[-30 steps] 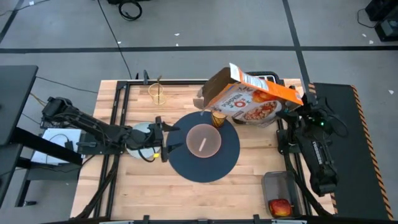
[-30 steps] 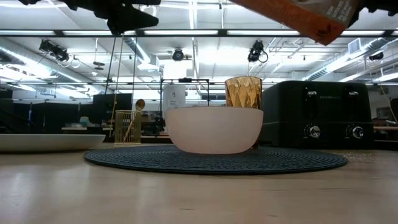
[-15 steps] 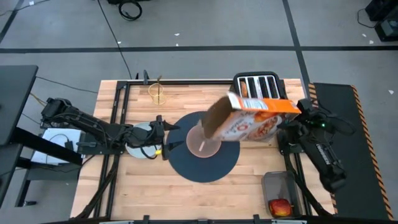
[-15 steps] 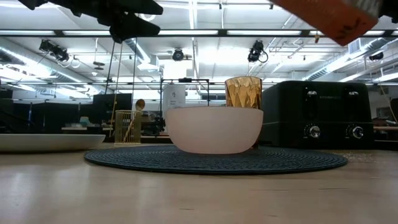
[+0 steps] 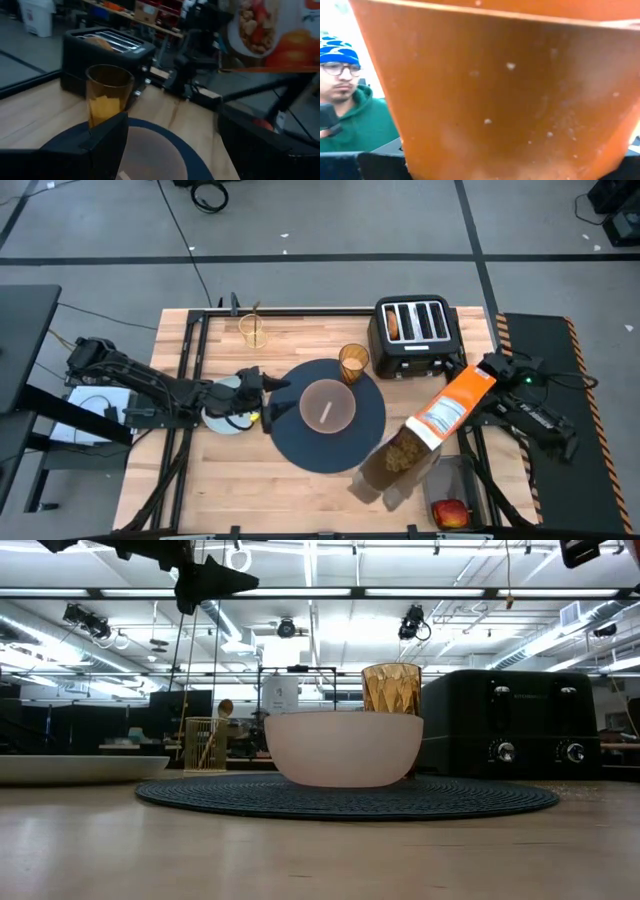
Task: Arrange a breakfast setting
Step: Pour the cereal from the orange cereal box into the light orange bowl
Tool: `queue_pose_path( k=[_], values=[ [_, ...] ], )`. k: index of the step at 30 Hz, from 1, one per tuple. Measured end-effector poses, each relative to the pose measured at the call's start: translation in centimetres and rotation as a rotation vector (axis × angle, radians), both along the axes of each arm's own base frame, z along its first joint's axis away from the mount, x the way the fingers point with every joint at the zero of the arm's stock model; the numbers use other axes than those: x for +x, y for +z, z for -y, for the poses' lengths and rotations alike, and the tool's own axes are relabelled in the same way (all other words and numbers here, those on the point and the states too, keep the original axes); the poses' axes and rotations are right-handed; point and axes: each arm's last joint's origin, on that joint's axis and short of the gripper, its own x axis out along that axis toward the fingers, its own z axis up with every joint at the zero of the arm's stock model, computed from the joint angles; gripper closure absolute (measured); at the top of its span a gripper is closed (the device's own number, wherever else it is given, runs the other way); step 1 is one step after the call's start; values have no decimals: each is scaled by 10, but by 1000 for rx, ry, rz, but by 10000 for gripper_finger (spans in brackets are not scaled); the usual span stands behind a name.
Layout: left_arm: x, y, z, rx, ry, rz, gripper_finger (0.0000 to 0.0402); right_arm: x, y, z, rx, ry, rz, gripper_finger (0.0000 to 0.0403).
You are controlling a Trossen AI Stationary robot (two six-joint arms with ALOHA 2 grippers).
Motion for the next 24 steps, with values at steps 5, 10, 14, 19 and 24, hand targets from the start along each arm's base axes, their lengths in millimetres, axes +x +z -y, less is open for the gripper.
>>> queue_pose_path(
  k=[5,10,14,19,24],
  values=[
    [8,-6,2,-10,36,13,91,0,0,0,12,-14,6,108],
    [20,-18,12,-23,11,25,91,0,0,-6,46,149,-27,108],
    [27,-21,24,-71,-21,100,91,5,0,-9,73,252,-25,108],
    [32,-21,34,-111,-47,199,91,6,-3,-17,59,427,-38,108],
    [35,-22,41,-126,14,231,91,7,-3,-16,66,364,19,108]
  ],
)
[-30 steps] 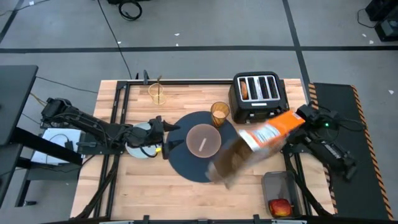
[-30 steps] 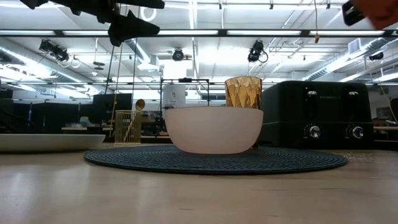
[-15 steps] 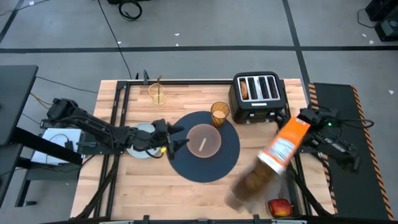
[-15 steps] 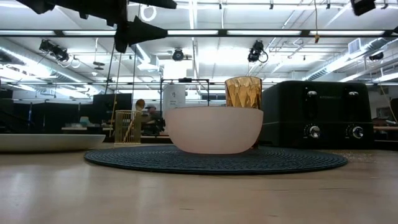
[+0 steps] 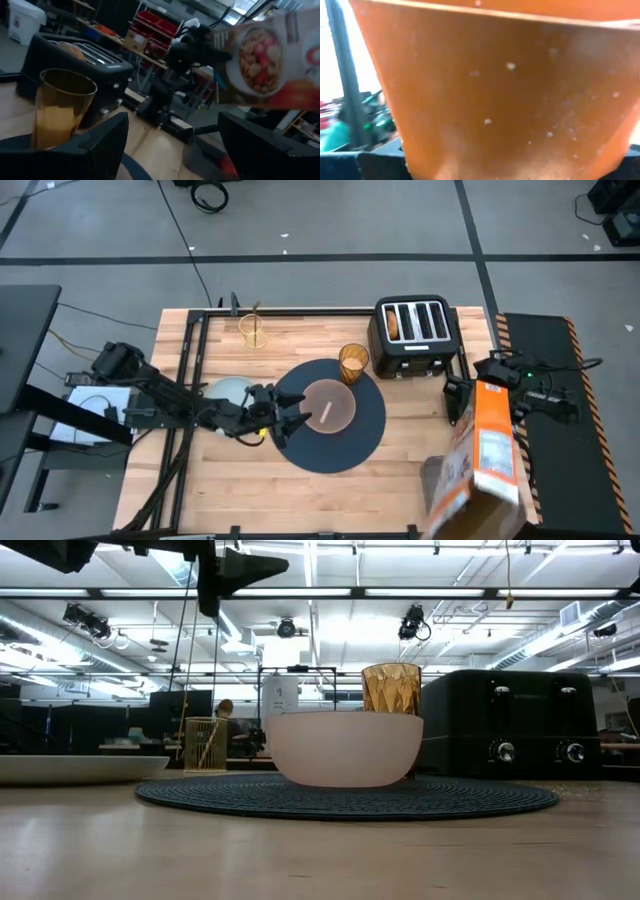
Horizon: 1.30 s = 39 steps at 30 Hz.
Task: Arrange a breakfast setting
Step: Pour the cereal from the orange cereal box into the light orange bowl
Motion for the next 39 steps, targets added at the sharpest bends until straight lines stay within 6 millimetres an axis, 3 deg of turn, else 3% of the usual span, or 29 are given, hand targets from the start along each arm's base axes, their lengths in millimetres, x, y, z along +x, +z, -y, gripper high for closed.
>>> queue_pose_path(
  k=[11,18,23,32,39],
  values=[
    [-6,0,22,9,52,-34,91,13,-13,19,50,-344,-104,108],
    [-7,-16,28,-12,82,-121,91,23,-29,27,60,-511,-208,108],
    [-7,-31,29,8,99,-209,91,18,-17,27,-3,-658,-181,108],
    [-5,-42,18,136,122,-353,91,18,-19,31,0,-806,-176,108],
    [4,-57,-17,80,174,-488,91,19,-23,33,4,-839,-223,108]
  ],
)
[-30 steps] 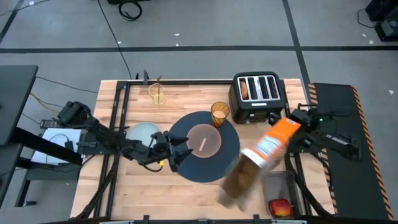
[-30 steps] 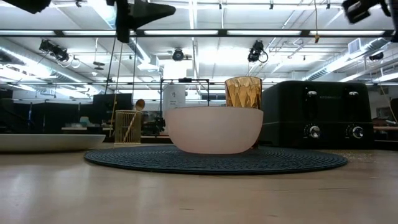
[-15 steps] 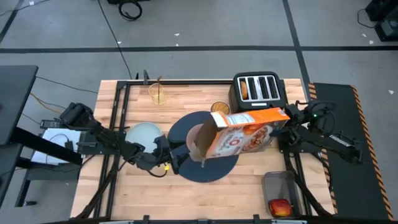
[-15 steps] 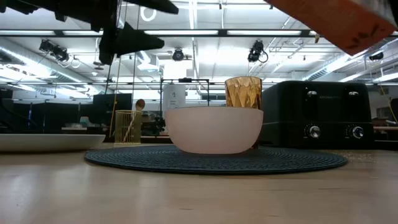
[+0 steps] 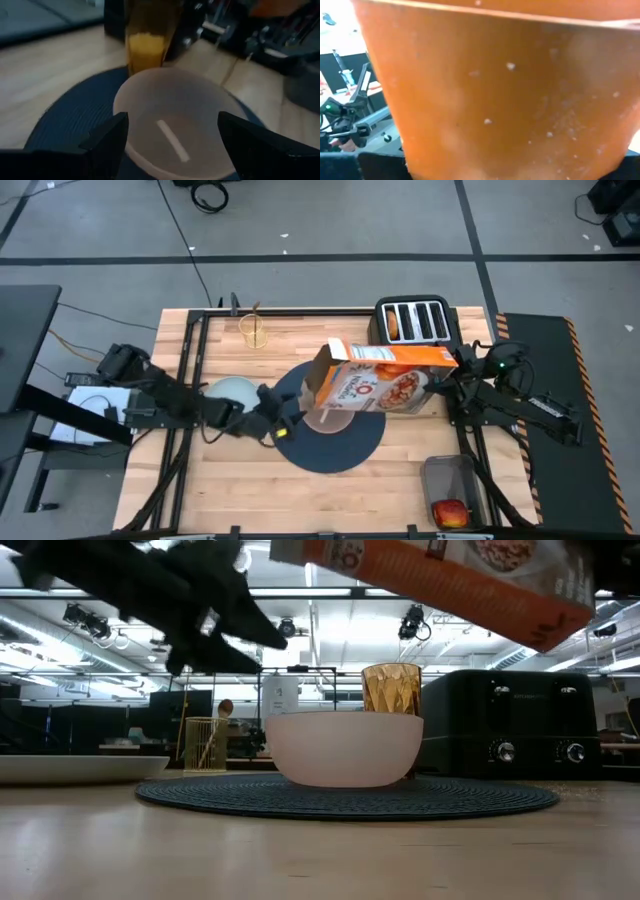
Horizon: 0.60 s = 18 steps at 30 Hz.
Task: Arrange a breakfast setting
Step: Pour the cereal from the orange cereal box into the light orange bowl
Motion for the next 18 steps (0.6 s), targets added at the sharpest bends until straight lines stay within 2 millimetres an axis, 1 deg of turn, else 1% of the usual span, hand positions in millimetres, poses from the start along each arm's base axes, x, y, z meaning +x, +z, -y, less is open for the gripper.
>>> queue_pose_path(
  k=[2,3,5,6,8,9,11,14,18],
  values=[
    [4,-2,-11,-39,-6,-49,91,0,0,1,2,-16,-2,108],
    [8,0,-15,-50,-10,-93,91,0,0,1,-1,-31,-1,108],
    [16,13,-21,-92,16,-184,91,0,-1,1,4,-48,-6,109],
    [19,21,-24,-130,60,-234,91,0,-1,2,7,-54,-9,109],
    [19,39,-31,-225,149,-351,91,0,-2,2,8,-61,-12,109],
    [21,45,-34,-272,194,-387,91,0,-2,2,6,-63,-11,109],
    [28,53,-37,-361,267,-391,91,0,-1,2,3,-62,-6,109],
    [46,55,-40,-415,270,-376,91,0,0,2,0,-64,1,109],
    [62,36,-43,-450,296,-442,91,-1,3,2,-10,-73,-7,109]
  ],
)
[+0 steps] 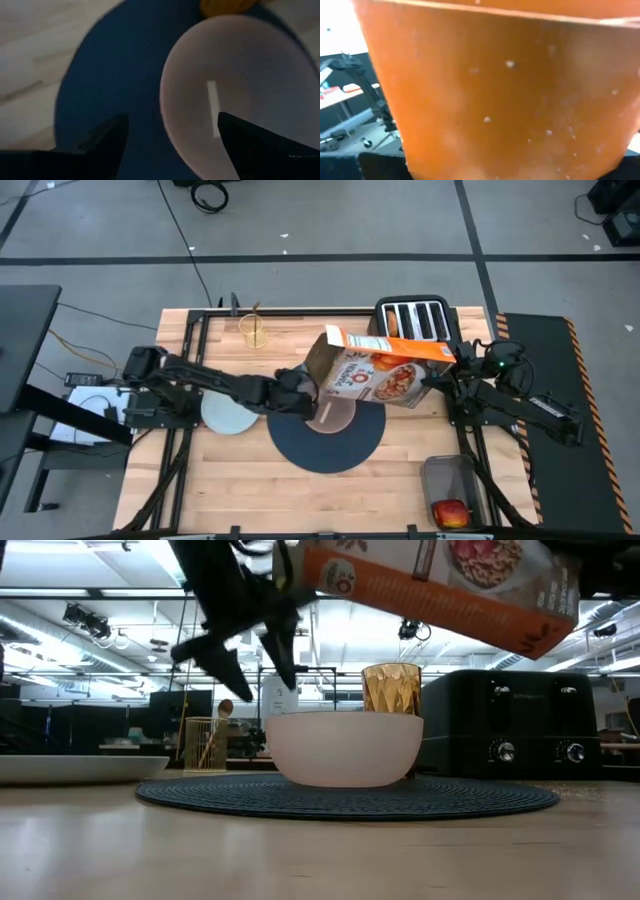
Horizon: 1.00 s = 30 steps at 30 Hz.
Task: Arrange a breakfast setting
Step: Pour the cereal from the orange cereal box into the light orange bowl
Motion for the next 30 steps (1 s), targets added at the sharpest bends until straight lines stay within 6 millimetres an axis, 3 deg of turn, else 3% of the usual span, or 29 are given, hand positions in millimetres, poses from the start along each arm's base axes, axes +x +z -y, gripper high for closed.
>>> queue_pose_path(
  k=[8,21,30],
  values=[
    [8,-22,4,-48,34,-45,121,-2,4,0,-28,-29,6,109],
    [3,-23,33,-50,40,-14,207,-3,12,0,-62,-86,79,110],
    [2,-24,35,-26,111,30,218,-5,18,0,-86,-89,136,110]
  ],
)
